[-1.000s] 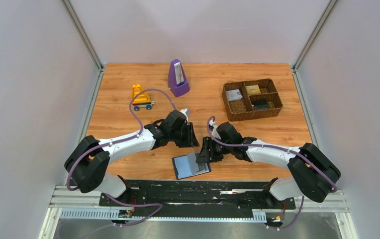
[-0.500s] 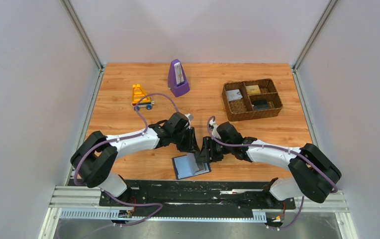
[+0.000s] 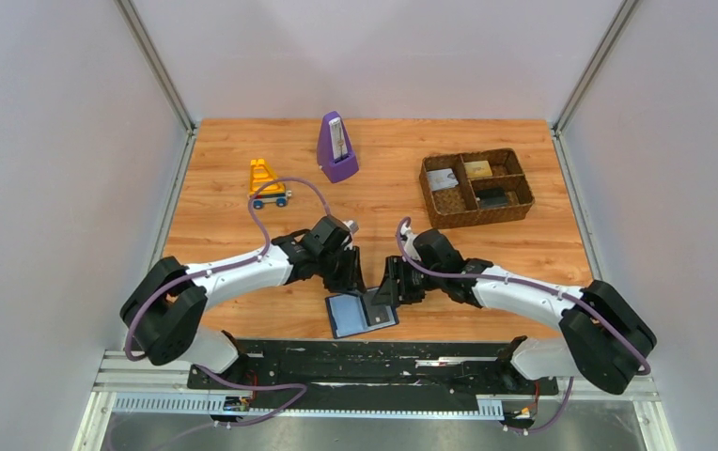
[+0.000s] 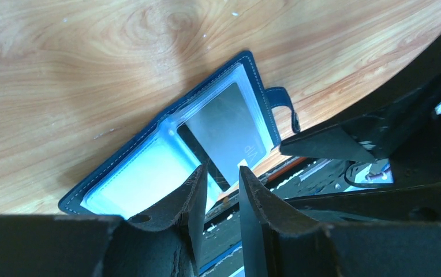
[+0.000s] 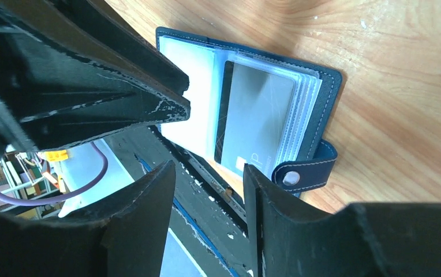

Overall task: Take the credit cards out of the card holder
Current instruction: Remove the credit card from the card holder.

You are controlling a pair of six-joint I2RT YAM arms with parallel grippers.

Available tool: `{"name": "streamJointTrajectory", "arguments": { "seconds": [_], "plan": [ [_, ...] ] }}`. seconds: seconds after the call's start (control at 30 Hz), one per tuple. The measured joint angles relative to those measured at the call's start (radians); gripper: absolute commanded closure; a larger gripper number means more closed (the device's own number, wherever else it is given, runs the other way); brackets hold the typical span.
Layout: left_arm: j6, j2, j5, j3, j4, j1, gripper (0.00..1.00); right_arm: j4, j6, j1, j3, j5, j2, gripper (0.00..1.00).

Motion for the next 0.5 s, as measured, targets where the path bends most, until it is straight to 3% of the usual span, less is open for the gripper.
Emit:
{"name": "streamJointTrajectory", "arguments": {
  "seconds": [0.23, 0.37, 0.5],
  "plan": [
    [-0.014, -0.059, 0.0, -0.117, 0.048, 0.0, 0.65, -0.061, -0.001, 0.0, 0.037, 0.027, -0.054, 0.63],
    [-0.047, -0.098, 0.0, -0.214, 0.134, 0.0, 0.65, -0.061, -0.004, 0.0, 0.051, 0.031, -0.051, 0.72],
    [-0.086, -0.14, -0.001, -0.293, 0.237, 0.0, 0.64, -0.055, -0.003, 0.0, 0.052, 0.031, -0.009, 0.74]
  ]
}}
